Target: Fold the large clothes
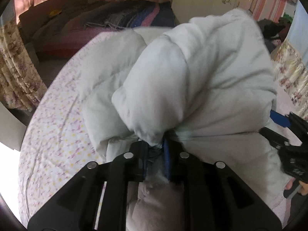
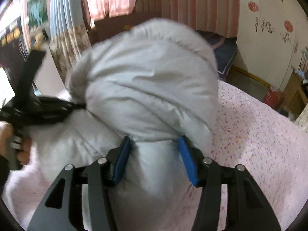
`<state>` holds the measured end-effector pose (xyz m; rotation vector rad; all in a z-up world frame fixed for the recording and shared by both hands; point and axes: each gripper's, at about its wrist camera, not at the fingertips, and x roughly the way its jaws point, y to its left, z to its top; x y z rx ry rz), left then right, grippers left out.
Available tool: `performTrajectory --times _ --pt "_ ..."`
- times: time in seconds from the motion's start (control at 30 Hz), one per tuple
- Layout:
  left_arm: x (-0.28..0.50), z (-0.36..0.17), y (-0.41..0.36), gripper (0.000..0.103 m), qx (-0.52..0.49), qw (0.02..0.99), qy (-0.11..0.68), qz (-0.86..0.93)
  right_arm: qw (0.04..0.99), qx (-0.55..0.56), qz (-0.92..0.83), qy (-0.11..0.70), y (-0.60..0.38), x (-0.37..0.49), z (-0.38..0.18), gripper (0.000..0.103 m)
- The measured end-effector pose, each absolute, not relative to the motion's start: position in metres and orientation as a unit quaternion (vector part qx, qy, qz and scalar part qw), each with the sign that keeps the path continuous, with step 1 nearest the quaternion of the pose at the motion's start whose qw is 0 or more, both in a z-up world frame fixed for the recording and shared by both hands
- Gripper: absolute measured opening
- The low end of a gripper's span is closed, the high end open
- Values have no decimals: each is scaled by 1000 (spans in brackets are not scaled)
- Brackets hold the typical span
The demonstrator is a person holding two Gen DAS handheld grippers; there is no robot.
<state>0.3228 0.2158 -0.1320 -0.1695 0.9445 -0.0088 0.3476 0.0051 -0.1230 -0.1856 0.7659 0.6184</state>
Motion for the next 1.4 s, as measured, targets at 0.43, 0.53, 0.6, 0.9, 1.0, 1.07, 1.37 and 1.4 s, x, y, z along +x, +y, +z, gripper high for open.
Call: performTrajectory --times 0.43,0.53,0.6,0.9,1.0,1.07,1.37,1.4 --pt "253 -100 208 98 -136 910 391 7 877 72 278 385 -61 337 -130 78" --pt "258 -118 205 98 -153 899 411 1 854 122 295 410 -56 352 -150 78" --pt "262 -134 203 98 -179 887 426 -15 840 146 305 424 -51 359 -159 78" --pt "274 -139 188 49 -204 887 412 -39 861 88 322 385 -20 342 -146 32" --pt "270 -122 165 40 -183 894 403 -70 881 65 313 348 -33 316 -125 30" --pt "265 -115 140 39 -162 896 402 -94 893 59 305 326 -55 293 -111 30" --pt "232 -108 28 61 -114 887 399 -204 921 10 169 352 -169 234 -102 37" --pt "234 -115 17 70 -99 886 406 -199 919 -13 153 363 -171 236 -110 39"
